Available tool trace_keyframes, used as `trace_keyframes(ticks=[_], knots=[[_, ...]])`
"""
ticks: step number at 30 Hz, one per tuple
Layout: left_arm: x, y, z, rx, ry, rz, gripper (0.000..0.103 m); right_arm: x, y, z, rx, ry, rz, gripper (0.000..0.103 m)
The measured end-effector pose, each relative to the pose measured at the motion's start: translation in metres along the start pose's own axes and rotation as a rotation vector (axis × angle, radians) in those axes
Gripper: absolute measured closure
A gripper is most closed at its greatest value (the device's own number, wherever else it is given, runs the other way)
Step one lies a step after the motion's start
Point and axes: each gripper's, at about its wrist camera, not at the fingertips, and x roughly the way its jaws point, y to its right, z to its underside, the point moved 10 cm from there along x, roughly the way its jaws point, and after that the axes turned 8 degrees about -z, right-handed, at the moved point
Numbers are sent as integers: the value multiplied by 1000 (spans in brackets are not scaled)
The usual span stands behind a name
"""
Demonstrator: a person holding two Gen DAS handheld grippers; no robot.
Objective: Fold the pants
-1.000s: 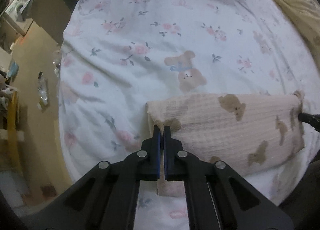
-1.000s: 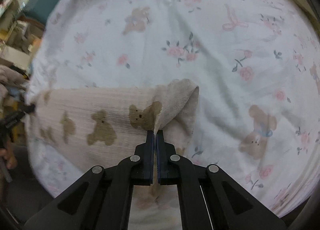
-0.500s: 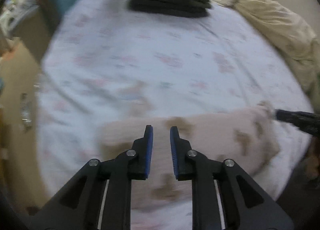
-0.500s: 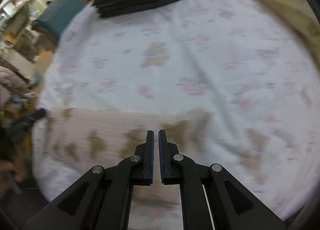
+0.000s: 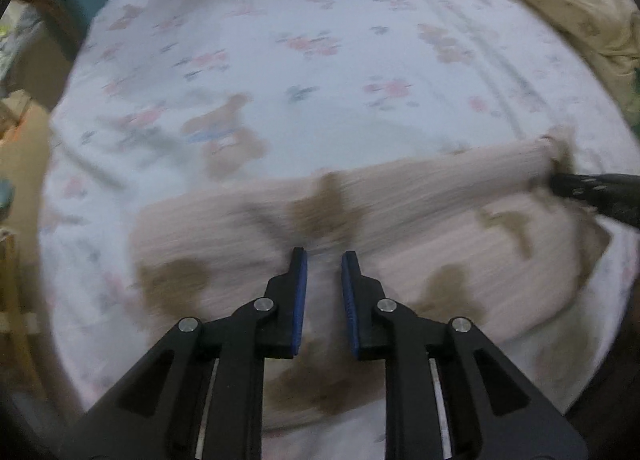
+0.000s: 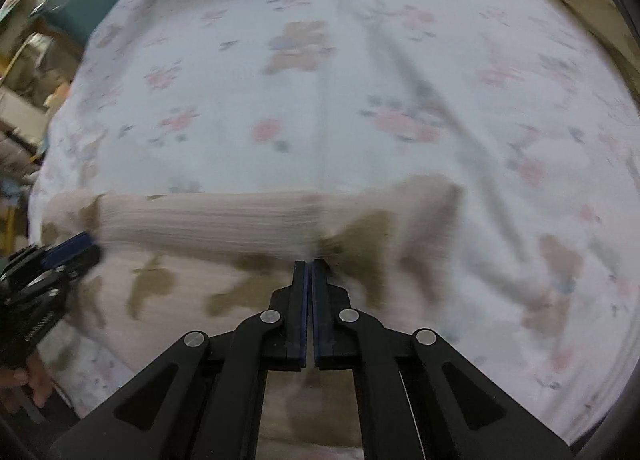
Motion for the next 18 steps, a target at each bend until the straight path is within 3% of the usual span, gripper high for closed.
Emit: trace_keyframes(ticks=[3,7,8,10,13,15,18], knots=[[1,-22,6,-29,-23,-47,87,-3,24,6,61,-17,56,102],[-10,-45,9,-59,-12,-143,87,-22,23,1,44,26,114,96],[-16,-48,7,-92,7,-129,87,-28,18,-1,38,51,95,96],[-29,-48,6,-144,49,-63,86,-40,-8,-10,30,115,-21,97],[-51,-34,-6,-152,156,12,80,-46,-47,-16,-62,151,-133,96],[-58,-16,-9,-120,192,70,73,-39,-68,-11,-112,123,-204,96],[-49,16,1,-62,121,193,71,-12,-92,8,-142,-7,-321,96]])
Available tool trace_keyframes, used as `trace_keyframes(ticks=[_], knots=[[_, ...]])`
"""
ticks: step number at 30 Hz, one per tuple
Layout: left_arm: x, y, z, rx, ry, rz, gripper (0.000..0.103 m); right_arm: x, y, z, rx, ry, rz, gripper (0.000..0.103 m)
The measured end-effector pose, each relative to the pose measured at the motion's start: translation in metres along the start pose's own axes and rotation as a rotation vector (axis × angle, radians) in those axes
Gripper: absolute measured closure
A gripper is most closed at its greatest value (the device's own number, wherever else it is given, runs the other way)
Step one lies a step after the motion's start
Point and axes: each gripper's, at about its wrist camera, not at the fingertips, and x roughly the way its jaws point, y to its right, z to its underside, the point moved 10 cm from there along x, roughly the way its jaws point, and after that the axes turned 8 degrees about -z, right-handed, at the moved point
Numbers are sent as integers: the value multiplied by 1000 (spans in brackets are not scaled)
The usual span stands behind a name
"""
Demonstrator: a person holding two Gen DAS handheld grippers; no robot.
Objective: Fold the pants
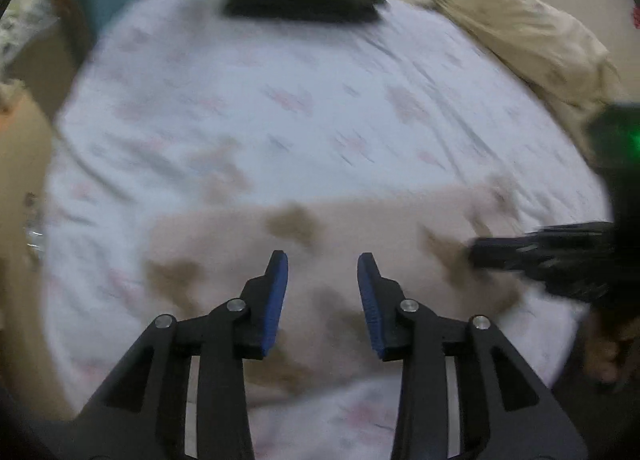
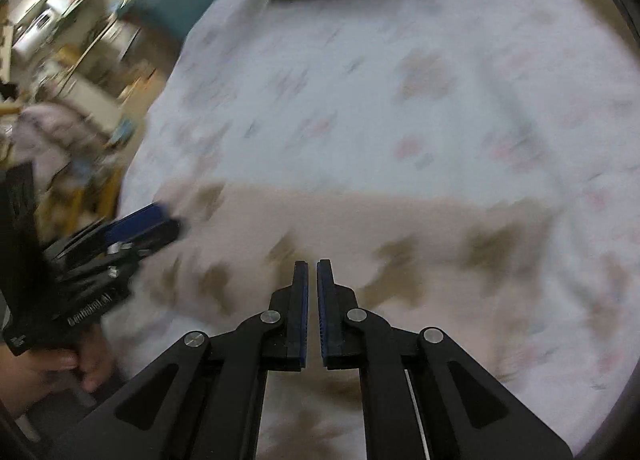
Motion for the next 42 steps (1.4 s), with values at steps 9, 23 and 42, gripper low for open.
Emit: trace_keyframes(ticks=[9,23,42], knots=[[19,-30,31,65,-180,-215,60,1,34,24,32,-107,98,100],[-23,-144,-19,-485,9,-237,14,-113,143,0,576,327,-51,20],[40,-71,0,-247,-180,-47,98,-8,88,24,298,-1,58,90]])
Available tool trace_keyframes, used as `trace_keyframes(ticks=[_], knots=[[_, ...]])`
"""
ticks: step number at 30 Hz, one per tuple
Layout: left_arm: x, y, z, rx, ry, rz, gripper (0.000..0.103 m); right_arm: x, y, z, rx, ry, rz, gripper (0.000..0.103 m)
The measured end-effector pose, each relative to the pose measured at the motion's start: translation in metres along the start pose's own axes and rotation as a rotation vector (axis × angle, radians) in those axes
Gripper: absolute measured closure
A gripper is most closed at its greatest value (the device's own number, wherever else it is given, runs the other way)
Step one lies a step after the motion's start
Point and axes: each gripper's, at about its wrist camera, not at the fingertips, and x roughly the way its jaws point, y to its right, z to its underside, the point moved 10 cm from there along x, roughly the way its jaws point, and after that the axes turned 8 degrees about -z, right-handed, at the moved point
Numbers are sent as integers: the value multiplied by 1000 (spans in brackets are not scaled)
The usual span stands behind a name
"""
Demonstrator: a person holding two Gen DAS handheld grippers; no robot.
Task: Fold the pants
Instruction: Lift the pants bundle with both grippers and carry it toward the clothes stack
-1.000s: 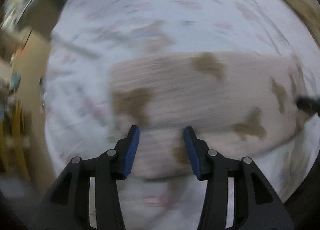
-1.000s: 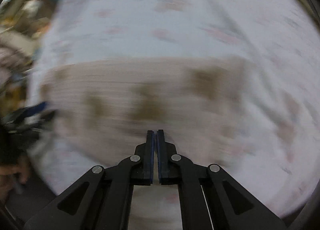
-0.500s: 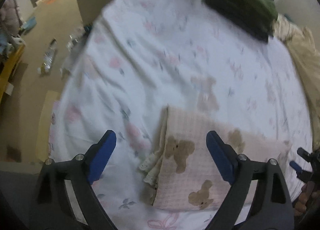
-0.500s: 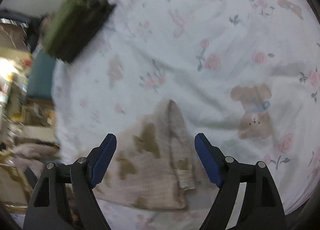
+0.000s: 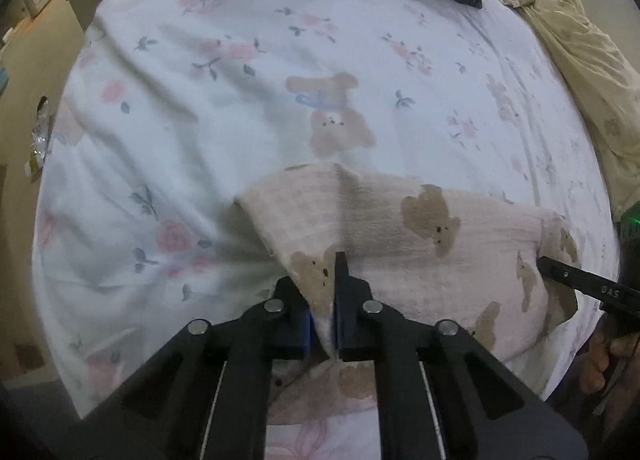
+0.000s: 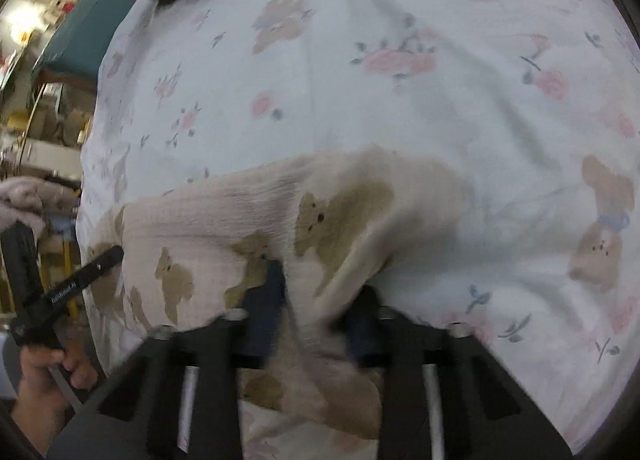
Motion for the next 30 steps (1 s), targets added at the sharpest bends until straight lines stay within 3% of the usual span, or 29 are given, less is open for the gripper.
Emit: trace_keyframes(ticks=[5,15,23,30], knots=[[-28,-1,-9,-11,56,26,99,-21,-16,-12,-38,88,-22,95],[-134,5,-40,42,351,68,99,-100,-64,-36,-149,350,-136,95],[-203,17,-69,63,490,114,99,-163,-109,-47,-248,462,-182,95],[-242,35,-124,109,573,135,99,-205,-128,-95,-288,522,-172,96]])
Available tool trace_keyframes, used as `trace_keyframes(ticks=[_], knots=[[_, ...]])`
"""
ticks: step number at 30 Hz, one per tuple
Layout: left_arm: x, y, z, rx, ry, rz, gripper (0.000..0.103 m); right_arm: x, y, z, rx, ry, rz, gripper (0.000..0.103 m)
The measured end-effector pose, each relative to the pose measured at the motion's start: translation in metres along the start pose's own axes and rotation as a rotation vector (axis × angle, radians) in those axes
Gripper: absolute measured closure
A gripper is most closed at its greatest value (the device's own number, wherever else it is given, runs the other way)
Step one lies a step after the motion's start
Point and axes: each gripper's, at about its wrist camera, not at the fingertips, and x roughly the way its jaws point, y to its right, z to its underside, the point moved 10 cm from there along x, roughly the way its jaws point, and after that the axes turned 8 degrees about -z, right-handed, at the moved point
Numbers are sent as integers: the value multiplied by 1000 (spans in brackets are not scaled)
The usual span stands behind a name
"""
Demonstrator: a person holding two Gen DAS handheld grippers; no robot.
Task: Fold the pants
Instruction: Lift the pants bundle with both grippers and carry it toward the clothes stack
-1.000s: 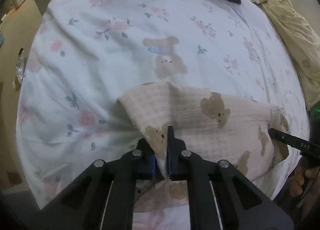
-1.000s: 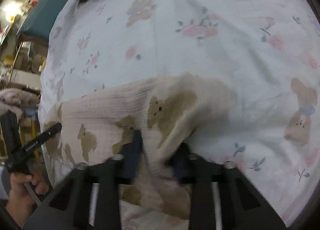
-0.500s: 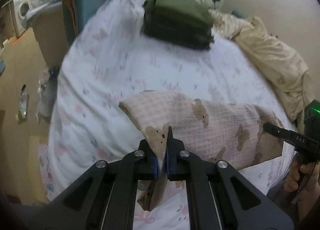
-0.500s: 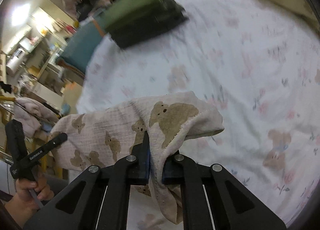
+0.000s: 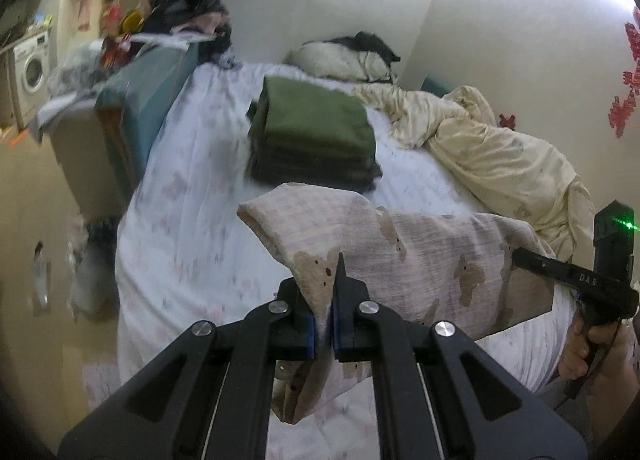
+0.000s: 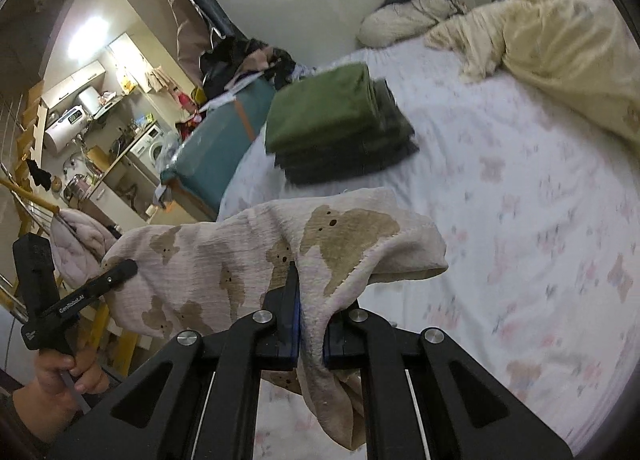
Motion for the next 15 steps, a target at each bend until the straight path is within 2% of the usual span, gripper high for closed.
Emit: trace_keyframes(ticks=[9,15], knots=[[45,2,-85,38,75,-27,99,33,4,-92,-63,24,22,95],[106,-15,-158,17,119,-59,99,81,18,-159,-103,22,35,96]])
